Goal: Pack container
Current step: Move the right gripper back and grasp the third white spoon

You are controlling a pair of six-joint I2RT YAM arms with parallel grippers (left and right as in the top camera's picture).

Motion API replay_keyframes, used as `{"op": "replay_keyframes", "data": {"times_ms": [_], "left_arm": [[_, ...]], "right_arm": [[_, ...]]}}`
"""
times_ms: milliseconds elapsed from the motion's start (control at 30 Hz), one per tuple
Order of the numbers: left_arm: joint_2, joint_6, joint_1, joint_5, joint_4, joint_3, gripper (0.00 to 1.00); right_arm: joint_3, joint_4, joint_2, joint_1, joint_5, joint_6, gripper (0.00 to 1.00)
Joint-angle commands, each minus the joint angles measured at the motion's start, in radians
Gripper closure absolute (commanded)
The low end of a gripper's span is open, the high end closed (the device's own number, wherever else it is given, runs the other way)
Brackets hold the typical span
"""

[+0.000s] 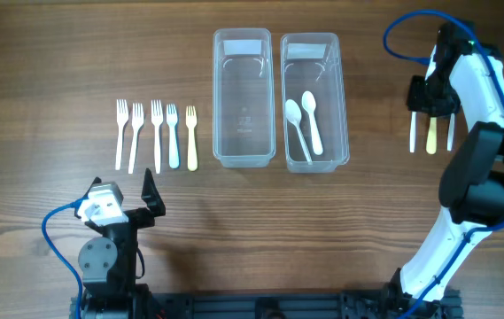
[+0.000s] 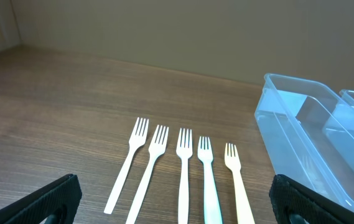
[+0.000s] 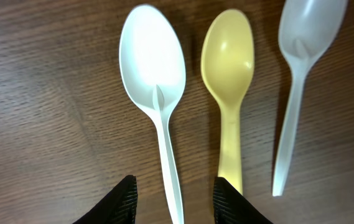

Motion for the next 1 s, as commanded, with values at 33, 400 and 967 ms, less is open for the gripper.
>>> {"op": "replay_keyframes", "data": {"times_ms": [33,400,967], "left_arm": [[-0.007,0.019,0.006,0.002,0.004,-0.006,0.00],[-0.007,0.019,0.006,0.002,0.004,-0.006,0.00],[-0.007,0.019,0.006,0.002,0.004,-0.006,0.00]], "right_arm": [[-0.058,0.039,0.029,-0.001,-0.028,-0.030,0.62],[-0.175,0.159,0.029,-0.001,-0.028,-0.060,0.61],[-0.186,0.235,0.029,-0.001,-0.080,-0.101,0.62]]}}
